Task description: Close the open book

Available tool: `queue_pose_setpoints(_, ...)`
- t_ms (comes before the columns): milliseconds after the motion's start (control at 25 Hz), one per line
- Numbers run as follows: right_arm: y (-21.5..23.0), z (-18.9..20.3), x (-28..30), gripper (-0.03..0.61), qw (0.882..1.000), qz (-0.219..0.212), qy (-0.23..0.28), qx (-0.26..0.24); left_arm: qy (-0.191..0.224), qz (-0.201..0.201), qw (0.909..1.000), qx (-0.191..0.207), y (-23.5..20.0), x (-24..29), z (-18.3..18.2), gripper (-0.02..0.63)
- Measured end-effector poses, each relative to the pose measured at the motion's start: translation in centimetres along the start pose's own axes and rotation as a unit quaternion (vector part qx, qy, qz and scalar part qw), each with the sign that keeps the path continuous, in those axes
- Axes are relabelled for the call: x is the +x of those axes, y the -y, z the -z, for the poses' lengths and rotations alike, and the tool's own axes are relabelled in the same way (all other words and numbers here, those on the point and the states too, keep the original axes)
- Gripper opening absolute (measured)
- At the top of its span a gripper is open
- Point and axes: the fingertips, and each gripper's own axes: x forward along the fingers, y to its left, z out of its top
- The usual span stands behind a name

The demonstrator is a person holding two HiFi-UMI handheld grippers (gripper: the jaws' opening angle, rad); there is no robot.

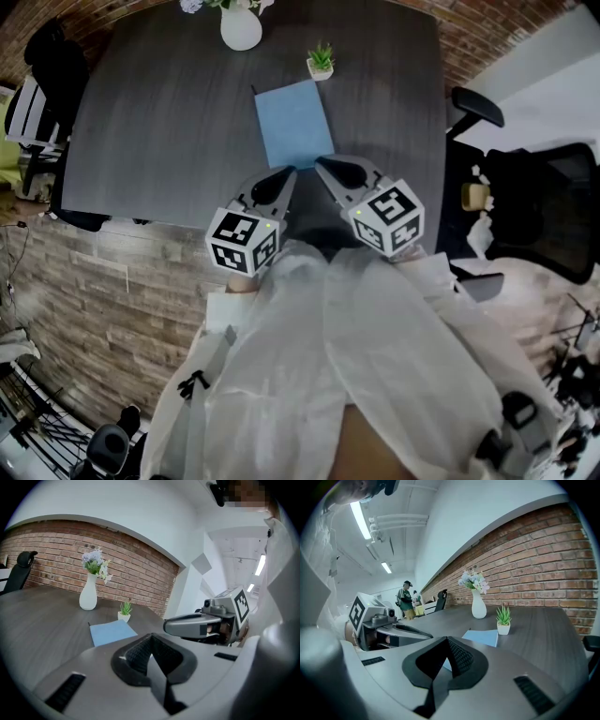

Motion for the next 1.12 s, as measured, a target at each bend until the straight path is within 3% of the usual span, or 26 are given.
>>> queue_pose_setpoints(1120,-0.37,0.59,0.14,0.005,1.0,-0.002,-0.008,-0.001,-0.002,0.009,0.9999,0.006,0.29,-0.11,0.05,0.005)
